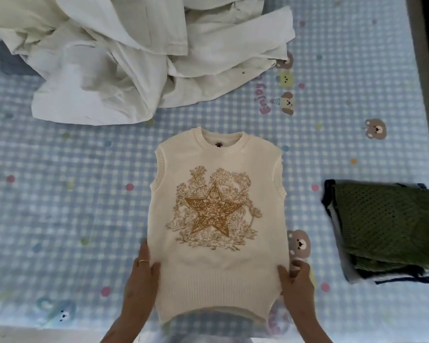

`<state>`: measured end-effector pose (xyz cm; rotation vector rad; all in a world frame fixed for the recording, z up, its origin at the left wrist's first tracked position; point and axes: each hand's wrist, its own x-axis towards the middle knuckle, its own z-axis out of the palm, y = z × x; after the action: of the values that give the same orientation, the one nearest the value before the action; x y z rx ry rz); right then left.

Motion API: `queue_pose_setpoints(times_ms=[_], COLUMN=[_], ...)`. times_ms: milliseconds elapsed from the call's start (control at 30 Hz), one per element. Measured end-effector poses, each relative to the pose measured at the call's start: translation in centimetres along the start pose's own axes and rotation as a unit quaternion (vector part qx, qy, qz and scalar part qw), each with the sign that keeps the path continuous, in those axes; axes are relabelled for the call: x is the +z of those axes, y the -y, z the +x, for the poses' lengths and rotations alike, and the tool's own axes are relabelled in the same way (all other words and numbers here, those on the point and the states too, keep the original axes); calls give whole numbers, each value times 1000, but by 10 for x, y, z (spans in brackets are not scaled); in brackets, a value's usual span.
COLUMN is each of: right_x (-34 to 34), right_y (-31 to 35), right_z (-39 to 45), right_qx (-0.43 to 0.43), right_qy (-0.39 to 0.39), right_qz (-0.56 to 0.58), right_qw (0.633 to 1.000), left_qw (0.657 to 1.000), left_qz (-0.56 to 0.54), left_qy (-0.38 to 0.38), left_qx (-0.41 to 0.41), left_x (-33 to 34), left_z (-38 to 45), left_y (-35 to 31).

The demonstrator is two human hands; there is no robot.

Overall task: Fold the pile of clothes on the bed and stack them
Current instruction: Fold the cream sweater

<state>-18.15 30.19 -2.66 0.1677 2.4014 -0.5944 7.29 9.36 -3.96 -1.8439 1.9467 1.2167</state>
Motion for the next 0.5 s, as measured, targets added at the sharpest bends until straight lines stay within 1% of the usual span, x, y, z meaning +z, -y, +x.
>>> queue_pose_setpoints(times_ms=[67,133,200,300,367,400,433,467,500], right_x=[-2,4,11,6,-1,-4,-7,-9,-8], right_y=[-4,-11,-22,-41,-45,-42,-33,-20,-3], right_z=[-9,-19,-28,-37,-39,-40,-38,-35,-31], right_qx=[23,17,4,8,14,-2,-45,-113,-199], right_qy=[54,113,148,122,117,105,77,43,19], right_qz=[5,-8,-14,-34,-65,-86,-109,-131,-148], right_qw=[998,993,989,992,991,991,990,984,969], left_qw=[998,991,985,977,979,984,992,998,997], left_qz=[-39,-87,-120,-152,-127,-94,-46,10,68], left_qy=[28,41,37,33,53,59,45,11,-25], left_qx=[-48,-96,-115,-149,-150,-137,-110,-69,-10], left_x=[6,18,27,25,21,19,17,14,11], left_z=[-16,-33,-45,-57,-64,-66,-64,-60,-52], left_y=[4,6,15,28,30,29,25,18,8])
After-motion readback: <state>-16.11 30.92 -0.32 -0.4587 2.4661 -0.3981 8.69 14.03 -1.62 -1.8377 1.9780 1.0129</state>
